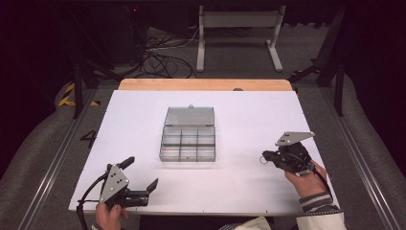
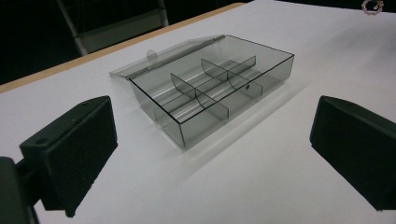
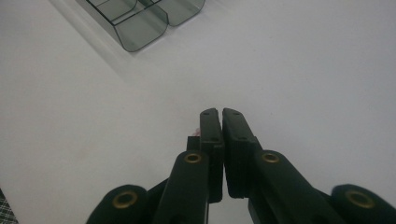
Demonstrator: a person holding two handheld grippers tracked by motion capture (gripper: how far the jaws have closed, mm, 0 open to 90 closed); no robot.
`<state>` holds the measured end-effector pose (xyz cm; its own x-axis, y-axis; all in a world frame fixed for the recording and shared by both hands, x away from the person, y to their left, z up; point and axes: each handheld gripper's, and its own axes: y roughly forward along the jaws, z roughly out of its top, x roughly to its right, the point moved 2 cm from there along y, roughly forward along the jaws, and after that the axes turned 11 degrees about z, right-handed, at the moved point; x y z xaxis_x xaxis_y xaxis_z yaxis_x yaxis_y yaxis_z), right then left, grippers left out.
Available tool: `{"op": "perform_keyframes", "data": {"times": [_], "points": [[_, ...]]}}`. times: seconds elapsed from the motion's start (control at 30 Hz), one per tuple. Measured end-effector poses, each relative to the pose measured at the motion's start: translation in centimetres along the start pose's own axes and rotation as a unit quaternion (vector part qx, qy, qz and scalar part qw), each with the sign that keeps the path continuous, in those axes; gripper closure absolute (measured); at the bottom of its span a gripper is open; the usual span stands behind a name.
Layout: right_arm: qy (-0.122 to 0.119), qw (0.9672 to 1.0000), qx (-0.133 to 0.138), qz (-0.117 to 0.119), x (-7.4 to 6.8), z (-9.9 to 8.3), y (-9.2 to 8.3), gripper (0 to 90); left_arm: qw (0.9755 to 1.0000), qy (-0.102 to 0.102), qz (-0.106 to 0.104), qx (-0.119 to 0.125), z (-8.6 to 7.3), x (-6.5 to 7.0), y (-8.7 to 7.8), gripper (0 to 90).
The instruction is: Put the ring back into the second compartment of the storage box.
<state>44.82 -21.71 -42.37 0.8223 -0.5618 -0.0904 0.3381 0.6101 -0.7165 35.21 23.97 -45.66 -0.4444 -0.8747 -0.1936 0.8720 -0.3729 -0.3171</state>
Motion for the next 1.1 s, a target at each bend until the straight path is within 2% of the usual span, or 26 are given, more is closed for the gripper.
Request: {"op": "perform_keyframes", "data": {"times": [0.47,1.1], "points": [[-0.018,0.9998,0.003,0.005,-0.5,2.4,0.1,88.0,1.0,-0.002,-0.002,0.0,0.0,0.0,0.0,1.1],[-0.037,0.9989,0.014,0.024,-1.2,6.0,0.9,87.9,1.0,-0.001,-0.003,0.0,0.0,0.0,0.0,1.1]]}}
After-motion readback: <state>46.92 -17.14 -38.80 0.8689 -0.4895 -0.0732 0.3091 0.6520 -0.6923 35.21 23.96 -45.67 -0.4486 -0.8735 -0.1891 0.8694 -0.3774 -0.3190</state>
